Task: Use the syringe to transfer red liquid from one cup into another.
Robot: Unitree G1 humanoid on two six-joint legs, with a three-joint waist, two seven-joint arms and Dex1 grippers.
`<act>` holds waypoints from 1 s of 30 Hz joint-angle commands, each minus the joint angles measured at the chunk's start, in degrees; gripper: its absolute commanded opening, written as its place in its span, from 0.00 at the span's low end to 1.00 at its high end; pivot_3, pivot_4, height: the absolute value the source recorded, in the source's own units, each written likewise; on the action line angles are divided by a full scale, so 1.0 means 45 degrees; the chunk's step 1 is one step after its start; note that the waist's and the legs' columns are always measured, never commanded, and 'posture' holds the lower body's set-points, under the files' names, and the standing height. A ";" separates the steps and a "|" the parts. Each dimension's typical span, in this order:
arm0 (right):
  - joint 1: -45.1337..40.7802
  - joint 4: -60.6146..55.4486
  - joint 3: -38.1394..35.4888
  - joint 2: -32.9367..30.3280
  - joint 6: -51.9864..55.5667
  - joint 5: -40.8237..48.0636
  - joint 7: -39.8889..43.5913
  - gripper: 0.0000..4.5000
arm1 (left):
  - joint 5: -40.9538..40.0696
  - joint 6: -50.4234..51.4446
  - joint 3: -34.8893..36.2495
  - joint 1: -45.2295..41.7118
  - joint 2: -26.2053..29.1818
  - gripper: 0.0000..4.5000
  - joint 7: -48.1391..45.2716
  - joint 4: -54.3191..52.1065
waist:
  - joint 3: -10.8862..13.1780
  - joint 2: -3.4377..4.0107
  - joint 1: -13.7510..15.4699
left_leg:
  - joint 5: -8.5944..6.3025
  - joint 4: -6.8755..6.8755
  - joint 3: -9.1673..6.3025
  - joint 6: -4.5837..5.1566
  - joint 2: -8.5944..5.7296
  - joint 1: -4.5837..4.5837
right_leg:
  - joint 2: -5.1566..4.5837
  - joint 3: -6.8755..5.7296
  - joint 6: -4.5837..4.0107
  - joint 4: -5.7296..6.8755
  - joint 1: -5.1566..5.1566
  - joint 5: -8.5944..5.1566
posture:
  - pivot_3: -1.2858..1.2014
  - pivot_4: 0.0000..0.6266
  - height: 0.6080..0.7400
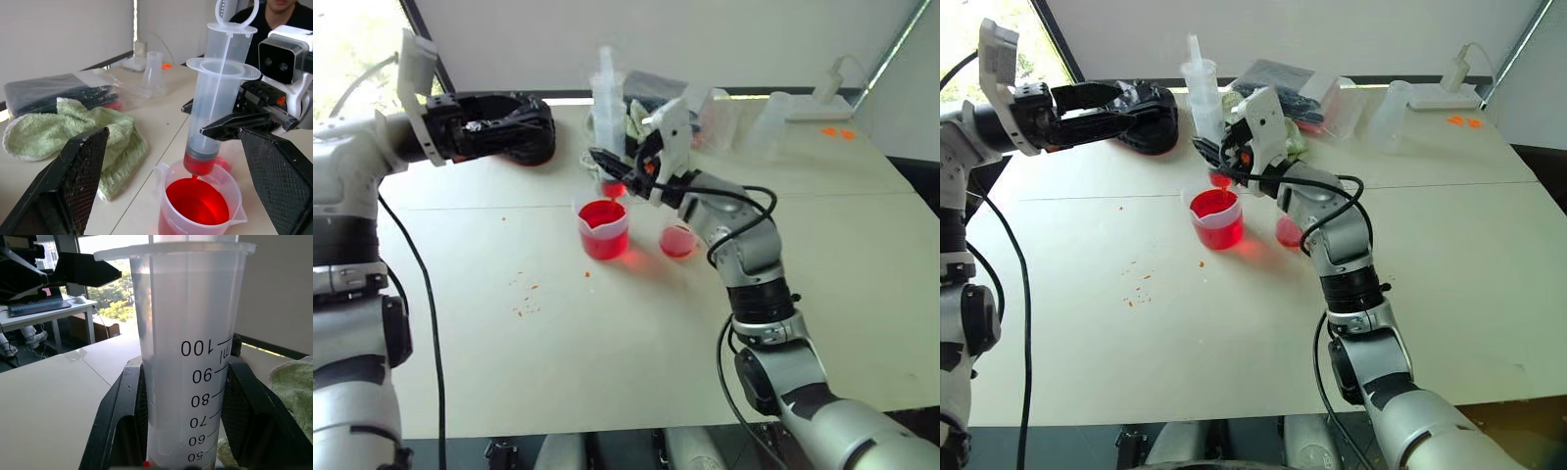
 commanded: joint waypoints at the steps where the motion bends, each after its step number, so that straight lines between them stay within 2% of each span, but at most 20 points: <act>1: -0.0960 -0.1086 -0.0984 -0.0260 0.0958 0.0758 -0.0583 0.31 | -0.0270 -0.0288 0.0274 -0.0300 -0.0171 0.99 0.0060 -0.0132 | 0.0000 0.0000 -0.0003 | 0.0000 0.0000 0.0000 0.0000 0.0000 0.0000 | 0.0000 0.0000 0.0000 0.0000 0.0000 0.0000 | 0.52 0.24 0.78; 7: -0.1645 -0.1676 -0.1943 -0.1218 0.2200 0.1354 -0.1181 0.31 | -0.0060 -0.0768 0.0070 -0.0706 -0.0670 0.99 -0.0133 0.0522 | 0.0000 0.0000 -0.0004 | 0.0000 -0.0002 0.0002 0.0000 -0.0001 0.0000 | 0.0000 0.0000 0.0000 -0.0001 0.0000 0.0000 | 0.52 0.24 0.78; 14: -0.0150 -0.2998 -0.2576 -0.2910 0.3207 0.1356 -0.1518 0.31 | 0.0303 -0.1584 -0.0394 -0.1541 -0.1337 0.99 -0.0541 0.1734 | -0.0002 -0.0004 0.0046 | -0.0001 -0.0002 0.0004 0.0002 -0.0011 -0.0004 | -0.0007 0.0006 0.0000 -0.0003 0.0001 0.0000 | 0.52 0.24 0.78; 22: 0.1910 -0.4355 -0.2429 -0.2245 0.3500 0.1478 -0.2495 0.31 | 0.0935 -0.2736 -0.0837 -0.3003 -0.2404 0.99 -0.1059 0.3803 | -0.0002 -0.0003 0.0011 | -0.0001 -0.0006 0.0017 0.0002 -0.0008 -0.0004 | -0.0002 0.0011 0.0000 -0.0006 -0.0006 0.0000 | 0.52 0.24 0.78; 30: 0.2339 -0.4454 -0.2248 -0.2185 0.3217 0.1377 -0.2838 0.31 | 0.1216 -0.3400 -0.0986 -0.4692 -0.3637 0.99 -0.1590 0.5419 | -0.0002 -0.0004 0.0151 | -0.0001 -0.0003 0.0023 0.0002 -0.0011 -0.0005 | -0.0002 0.0017 0.0000 -0.0007 -0.0007 0.0000 | 0.52 0.24 0.78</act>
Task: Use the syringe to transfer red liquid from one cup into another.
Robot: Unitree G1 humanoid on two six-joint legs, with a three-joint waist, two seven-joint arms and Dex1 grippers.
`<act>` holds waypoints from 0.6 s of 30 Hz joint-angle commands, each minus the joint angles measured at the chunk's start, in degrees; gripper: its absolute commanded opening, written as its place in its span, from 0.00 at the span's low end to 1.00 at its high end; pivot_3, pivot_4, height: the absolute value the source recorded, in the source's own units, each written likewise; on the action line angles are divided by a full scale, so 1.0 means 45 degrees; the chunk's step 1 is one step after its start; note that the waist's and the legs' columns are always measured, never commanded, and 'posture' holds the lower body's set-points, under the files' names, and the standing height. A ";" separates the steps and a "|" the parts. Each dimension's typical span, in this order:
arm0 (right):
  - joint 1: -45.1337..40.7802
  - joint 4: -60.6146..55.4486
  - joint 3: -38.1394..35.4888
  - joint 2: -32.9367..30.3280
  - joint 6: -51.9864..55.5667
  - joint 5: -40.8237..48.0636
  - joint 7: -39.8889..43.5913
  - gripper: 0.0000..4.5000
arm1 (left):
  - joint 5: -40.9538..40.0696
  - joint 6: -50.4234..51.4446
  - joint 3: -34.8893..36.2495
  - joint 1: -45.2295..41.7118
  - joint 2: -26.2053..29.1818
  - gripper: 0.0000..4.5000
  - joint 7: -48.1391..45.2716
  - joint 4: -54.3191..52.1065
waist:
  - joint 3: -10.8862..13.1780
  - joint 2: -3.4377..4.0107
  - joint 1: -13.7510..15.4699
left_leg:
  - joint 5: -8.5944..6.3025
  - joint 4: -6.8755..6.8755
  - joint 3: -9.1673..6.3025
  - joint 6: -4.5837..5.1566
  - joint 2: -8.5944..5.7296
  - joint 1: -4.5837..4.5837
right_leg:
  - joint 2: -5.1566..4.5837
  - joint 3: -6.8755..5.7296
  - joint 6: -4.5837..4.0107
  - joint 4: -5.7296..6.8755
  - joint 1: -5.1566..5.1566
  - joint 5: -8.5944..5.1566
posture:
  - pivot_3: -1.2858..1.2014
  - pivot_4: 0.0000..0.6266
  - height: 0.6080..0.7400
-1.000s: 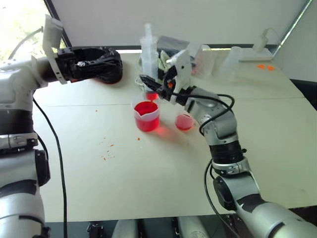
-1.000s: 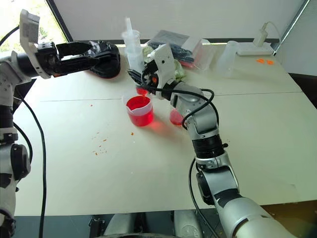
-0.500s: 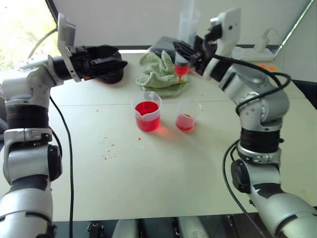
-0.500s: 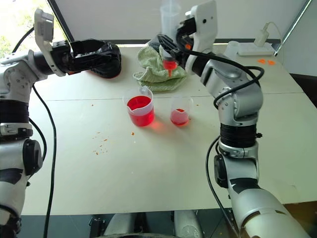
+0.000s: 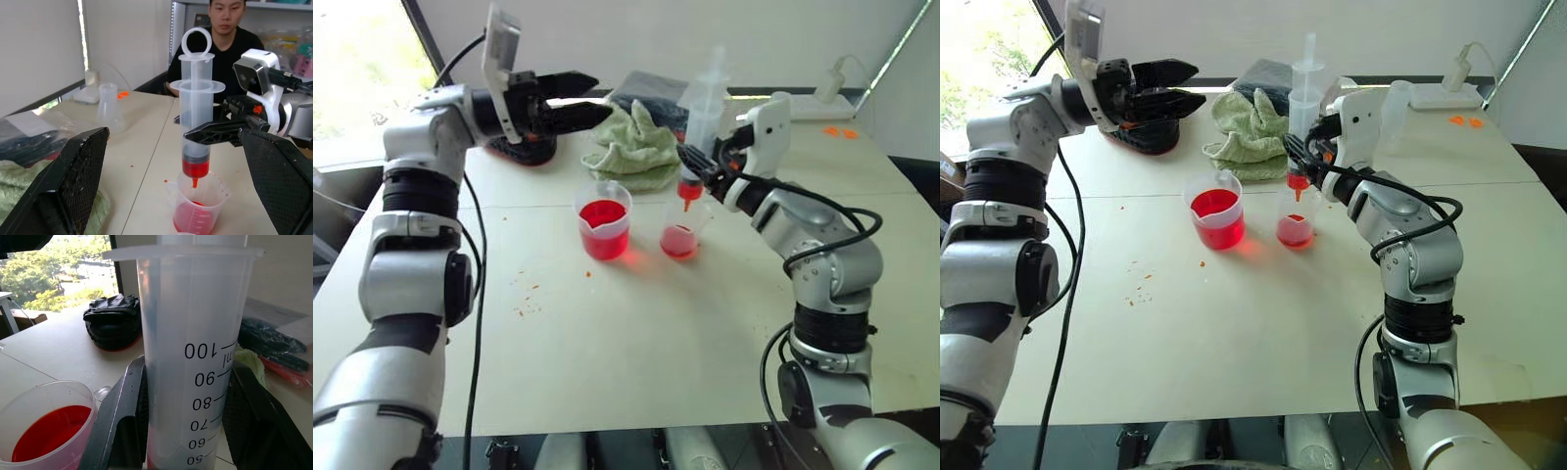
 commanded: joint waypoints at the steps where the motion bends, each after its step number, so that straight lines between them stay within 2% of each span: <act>1: -0.0114 -0.0647 -0.0143 -0.0043 -0.0419 0.0066 -0.0125 0.31 | 0.0070 -0.0636 0.0218 -0.1087 -0.0443 0.99 -0.0021 0.0550 | 0.0000 0.0000 0.0125 | 0.0000 0.0000 0.0003 0.0000 0.0000 0.0000 | 0.0000 0.0001 0.0000 -0.0002 -0.0001 0.0000 | 0.52 0.24 0.78; 8: 0.0199 -0.1091 0.0264 -0.0133 -0.0340 0.0135 -0.0001 0.31 | 0.0046 -0.1776 0.1293 -0.3166 -0.1686 0.99 0.1751 0.3876 | 0.0000 -0.0001 0.0277 | -0.0004 0.0011 0.0014 0.0007 -0.0004 -0.0010 | -0.0007 0.0006 0.0000 -0.0020 -0.0001 0.0000 | 0.52 0.24 0.78; 18: 0.0491 -0.1709 0.0246 -0.0299 -0.0042 0.0219 -0.0163 0.31 | 0.1202 -0.2633 0.1117 -0.3711 -0.2913 0.99 0.1249 0.5358 | 0.0000 -0.0001 0.0258 | -0.0004 0.0006 0.0016 0.0007 -0.0004 -0.0009 | -0.0002 0.0004 0.0000 -0.0022 -0.0003 0.0000 | 0.52 0.24 0.78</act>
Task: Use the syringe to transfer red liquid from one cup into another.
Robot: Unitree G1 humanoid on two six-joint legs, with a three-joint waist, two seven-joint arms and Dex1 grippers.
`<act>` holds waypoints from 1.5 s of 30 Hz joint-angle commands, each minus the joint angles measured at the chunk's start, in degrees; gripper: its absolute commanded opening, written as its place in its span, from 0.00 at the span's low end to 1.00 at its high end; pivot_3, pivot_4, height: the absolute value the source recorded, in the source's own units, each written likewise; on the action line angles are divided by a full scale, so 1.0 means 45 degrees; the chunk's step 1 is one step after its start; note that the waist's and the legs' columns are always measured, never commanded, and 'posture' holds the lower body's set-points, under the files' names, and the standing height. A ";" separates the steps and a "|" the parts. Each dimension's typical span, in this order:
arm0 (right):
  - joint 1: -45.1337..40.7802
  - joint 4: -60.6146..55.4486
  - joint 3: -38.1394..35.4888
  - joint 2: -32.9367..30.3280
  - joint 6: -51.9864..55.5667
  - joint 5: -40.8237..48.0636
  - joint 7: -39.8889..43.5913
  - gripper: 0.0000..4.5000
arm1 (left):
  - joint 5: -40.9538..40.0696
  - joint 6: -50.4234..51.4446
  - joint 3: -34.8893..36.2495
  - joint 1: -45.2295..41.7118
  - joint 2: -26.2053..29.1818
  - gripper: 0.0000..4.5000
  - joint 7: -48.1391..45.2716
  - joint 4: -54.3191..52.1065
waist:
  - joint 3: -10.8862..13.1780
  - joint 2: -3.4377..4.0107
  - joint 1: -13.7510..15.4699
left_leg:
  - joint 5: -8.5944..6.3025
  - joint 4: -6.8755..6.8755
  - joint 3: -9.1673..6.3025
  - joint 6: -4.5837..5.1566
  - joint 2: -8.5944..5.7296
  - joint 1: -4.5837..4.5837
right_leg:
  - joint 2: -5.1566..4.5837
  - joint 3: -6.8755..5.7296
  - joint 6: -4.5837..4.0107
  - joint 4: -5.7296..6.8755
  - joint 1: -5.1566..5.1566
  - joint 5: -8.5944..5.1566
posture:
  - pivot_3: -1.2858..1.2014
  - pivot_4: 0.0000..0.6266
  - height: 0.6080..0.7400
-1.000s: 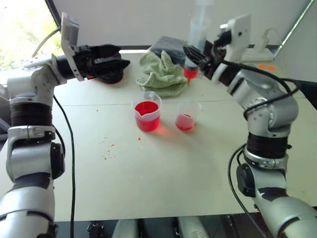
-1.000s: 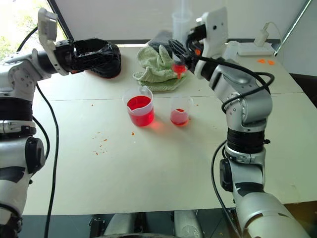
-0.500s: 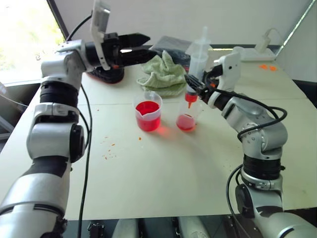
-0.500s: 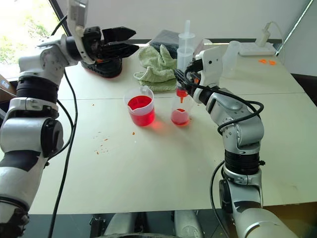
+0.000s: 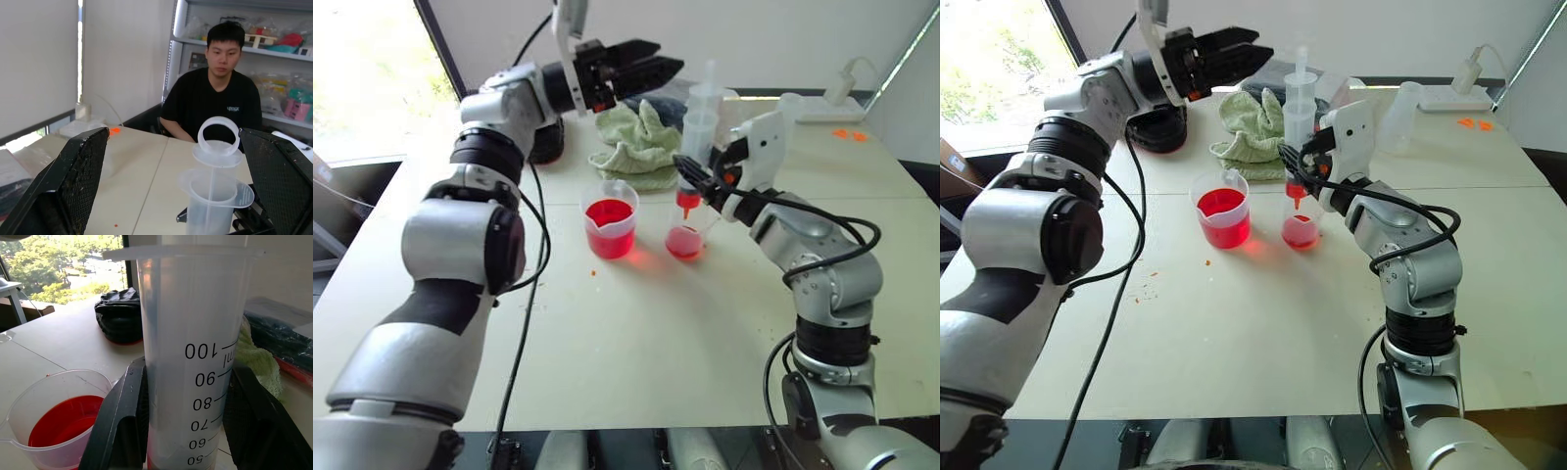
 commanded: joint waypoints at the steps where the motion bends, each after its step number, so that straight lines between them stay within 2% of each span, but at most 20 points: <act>1: -0.0074 -0.0785 -0.0183 -0.0091 -0.0045 0.0177 -0.0085 0.31 | 0.0413 -0.0511 0.0027 -0.0507 -0.0142 0.99 -0.0132 -0.0044 | 0.0000 0.0000 0.0002 | 0.0000 0.0000 0.0000 0.0000 0.0001 0.0000 | 0.0000 0.0000 0.0000 0.0000 -0.0001 0.0000 | 0.52 0.24 0.78; 29: 0.0252 -0.1261 0.0157 -0.0327 0.0064 0.0166 0.0094 0.31 | 0.1108 -0.0773 0.0896 -0.1018 -0.1499 0.99 0.0804 0.0623 | 0.0000 0.0000 0.0064 | 0.0000 0.0001 0.0004 0.0000 -0.0001 0.0000 | -0.0002 0.0003 0.0000 -0.0001 0.0000 0.0000 | 0.52 0.24 0.78; 37: 0.0237 -0.1147 0.0209 -0.0349 -0.0054 0.0097 0.0156 0.31 | 0.1398 -0.0403 0.0744 -0.0953 -0.1883 0.99 -0.0062 0.0593 | 0.0000 0.0000 0.0064 | 0.0000 0.0000 0.0006 0.0000 -0.0001 0.0000 | 0.0001 0.0003 0.0000 -0.0002 -0.0001 0.0000 | 0.52 0.24 0.78; 40: 0.0203 -0.1053 0.0238 -0.0398 -0.0157 0.0040 0.0204 0.31 | 0.1723 -0.0472 0.0456 -0.0756 -0.1900 0.81 -0.0518 0.0551 | 0.0000 0.0000 0.0086 | 0.0000 0.0001 0.0006 0.0000 -0.0001 0.0000 | 0.0001 0.0003 0.0000 -0.0002 -0.0001 0.0000 | 0.52 0.24 0.78; 45: 0.0132 -0.0902 0.0259 -0.0444 -0.0263 -0.0010 0.0273 0.31 | 0.1878 -0.0365 0.0479 -0.0676 -0.1855 0.29 -0.0796 0.0563 | 0.0000 0.0000 0.0129 | 0.0000 0.0002 0.0007 0.0000 -0.0002 0.0000 | 0.0001 0.0003 0.0000 -0.0003 -0.0001 0.0000 | 0.52 0.24 0.78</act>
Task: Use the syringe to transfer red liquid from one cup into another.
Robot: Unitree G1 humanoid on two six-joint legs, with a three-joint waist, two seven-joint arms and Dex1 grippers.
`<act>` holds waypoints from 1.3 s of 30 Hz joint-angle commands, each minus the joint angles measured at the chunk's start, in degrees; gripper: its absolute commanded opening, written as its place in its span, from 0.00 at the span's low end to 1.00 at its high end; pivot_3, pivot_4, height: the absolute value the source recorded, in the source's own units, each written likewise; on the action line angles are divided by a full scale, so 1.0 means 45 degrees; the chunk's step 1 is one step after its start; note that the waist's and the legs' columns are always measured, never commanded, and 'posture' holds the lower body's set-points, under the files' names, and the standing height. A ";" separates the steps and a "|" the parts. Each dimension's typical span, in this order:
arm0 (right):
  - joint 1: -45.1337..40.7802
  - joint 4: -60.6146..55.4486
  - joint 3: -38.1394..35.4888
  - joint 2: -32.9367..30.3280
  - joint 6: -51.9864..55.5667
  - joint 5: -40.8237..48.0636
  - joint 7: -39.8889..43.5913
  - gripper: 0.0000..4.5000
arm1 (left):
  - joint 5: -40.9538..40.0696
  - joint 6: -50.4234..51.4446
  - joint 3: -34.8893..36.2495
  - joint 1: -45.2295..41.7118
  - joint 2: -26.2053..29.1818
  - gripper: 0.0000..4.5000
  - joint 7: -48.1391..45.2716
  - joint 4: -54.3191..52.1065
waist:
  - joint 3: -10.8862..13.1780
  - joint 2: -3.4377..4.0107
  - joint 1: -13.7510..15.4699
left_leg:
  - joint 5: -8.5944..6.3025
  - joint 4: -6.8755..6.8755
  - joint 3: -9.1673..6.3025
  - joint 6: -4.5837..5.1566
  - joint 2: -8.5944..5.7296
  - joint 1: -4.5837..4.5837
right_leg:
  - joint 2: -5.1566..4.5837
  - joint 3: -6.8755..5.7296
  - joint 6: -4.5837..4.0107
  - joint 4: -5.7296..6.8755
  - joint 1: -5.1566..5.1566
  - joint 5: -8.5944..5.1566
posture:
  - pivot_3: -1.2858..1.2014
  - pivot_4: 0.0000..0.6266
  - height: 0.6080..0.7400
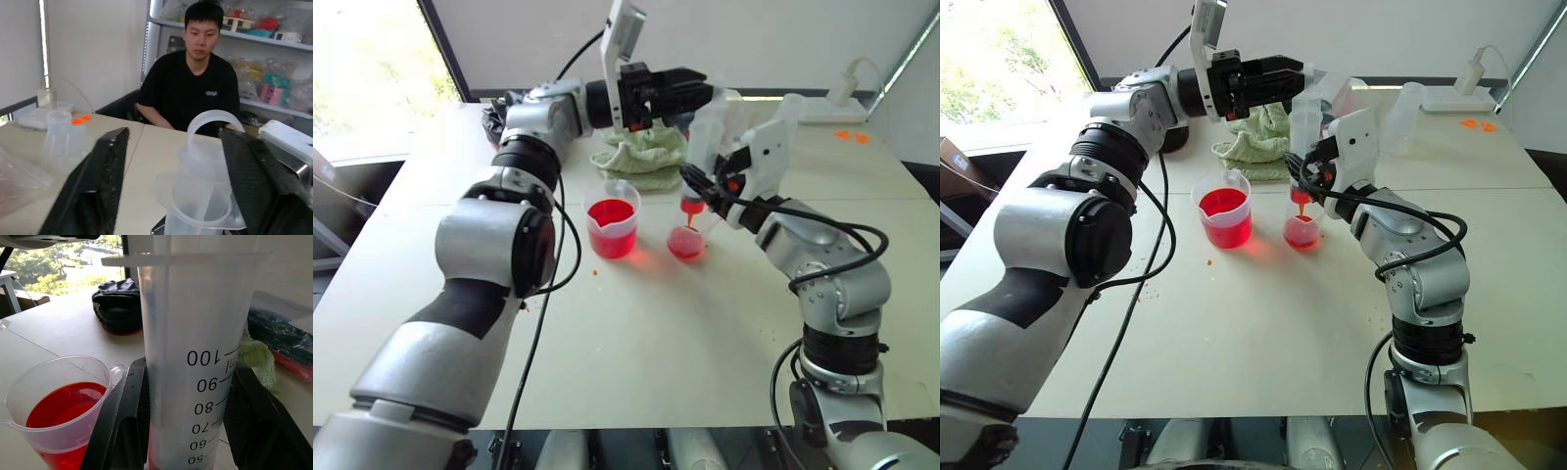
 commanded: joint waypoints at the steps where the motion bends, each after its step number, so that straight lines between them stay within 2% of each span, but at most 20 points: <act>1: -0.0368 -0.0491 0.0176 -0.0053 -0.0544 0.0102 0.0280 0.31 | 0.0270 0.0064 -0.0264 -0.0223 -0.0269 0.17 -0.0242 -0.0171 | 0.0000 0.0000 0.0010 | 0.0000 0.0000 0.0001 0.0000 0.0000 0.0000 | -0.0001 0.0000 0.0000 0.0000 0.0000 0.0000 | 0.52 0.24 0.78; 3: -0.0389 -0.0450 0.0182 -0.0054 -0.0568 0.0089 0.0307 0.31 | 0.0306 0.0081 -0.0240 -0.0215 -0.0265 0.02 -0.0275 -0.0172 | 0.0000 0.0000 0.0011 | 0.0000 -0.0001 0.0001 0.0000 0.0000 0.0000 | -0.0001 0.0001 0.0000 0.0000 0.0000 0.0000 | 0.52 0.24 0.78; 39: -0.0841 0.0058 -0.0346 -0.0444 -0.1084 -0.0225 0.0337 0.31 | 0.0944 -0.0008 -0.0704 0.0409 -0.0707 0.02 -0.0731 -0.0319 | 0.0000 0.0000 0.0172 | 0.0000 0.0004 0.0012 0.0000 0.0001 0.0000 | -0.0003 0.0004 0.0000 -0.0002 -0.0001 0.0000 | 0.52 0.24 0.78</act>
